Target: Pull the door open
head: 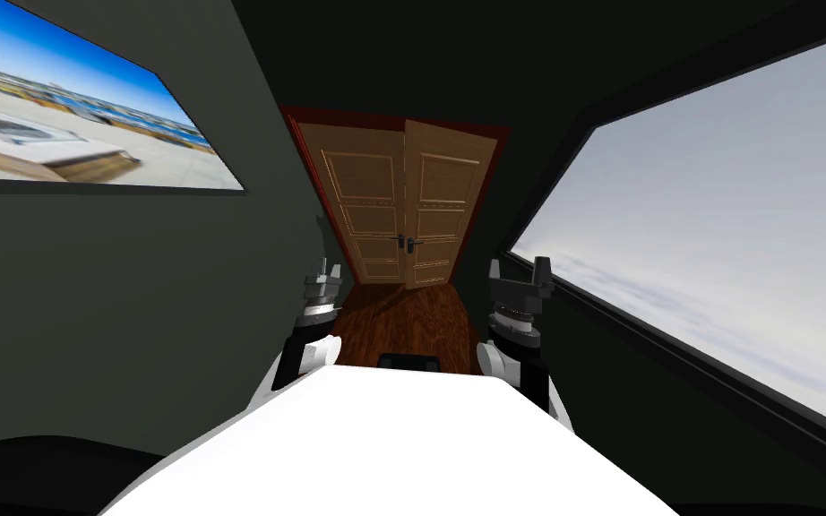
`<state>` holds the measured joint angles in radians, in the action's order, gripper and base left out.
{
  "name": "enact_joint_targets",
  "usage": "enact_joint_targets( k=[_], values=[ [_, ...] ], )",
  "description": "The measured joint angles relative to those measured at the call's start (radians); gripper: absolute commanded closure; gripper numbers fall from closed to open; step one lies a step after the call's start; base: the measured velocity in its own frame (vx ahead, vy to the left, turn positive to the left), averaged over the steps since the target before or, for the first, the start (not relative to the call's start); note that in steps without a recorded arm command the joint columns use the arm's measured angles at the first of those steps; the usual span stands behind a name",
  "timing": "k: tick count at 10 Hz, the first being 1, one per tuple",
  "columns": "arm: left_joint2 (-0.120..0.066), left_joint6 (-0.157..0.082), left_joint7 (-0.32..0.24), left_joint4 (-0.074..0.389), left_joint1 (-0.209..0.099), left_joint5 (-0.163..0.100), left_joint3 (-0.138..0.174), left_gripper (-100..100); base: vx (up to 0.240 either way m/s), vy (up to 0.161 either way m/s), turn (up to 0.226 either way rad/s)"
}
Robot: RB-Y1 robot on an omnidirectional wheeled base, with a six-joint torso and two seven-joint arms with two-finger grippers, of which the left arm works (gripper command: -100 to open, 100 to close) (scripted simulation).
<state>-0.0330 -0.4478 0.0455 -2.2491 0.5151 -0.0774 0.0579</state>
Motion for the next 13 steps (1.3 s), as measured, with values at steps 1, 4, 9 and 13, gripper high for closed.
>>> enact_joint_targets(
  k=[1,4,9,13],
  values=[
    [-0.008,-0.003,-0.003,0.017,0.0,-0.003,0.004,-100,0.15,0.001,-0.045],
    [-0.026,0.011,-0.012,0.064,-0.021,-0.008,0.016,-100,0.173,0.036,-0.036],
    [-0.055,0.021,-0.027,0.176,-0.07,-0.017,0.037,-100,0.142,-0.008,-0.035],
    [-0.079,0.032,-0.042,0.249,-0.099,-0.027,0.057,-100,0.124,-0.001,-0.036]
  ],
)
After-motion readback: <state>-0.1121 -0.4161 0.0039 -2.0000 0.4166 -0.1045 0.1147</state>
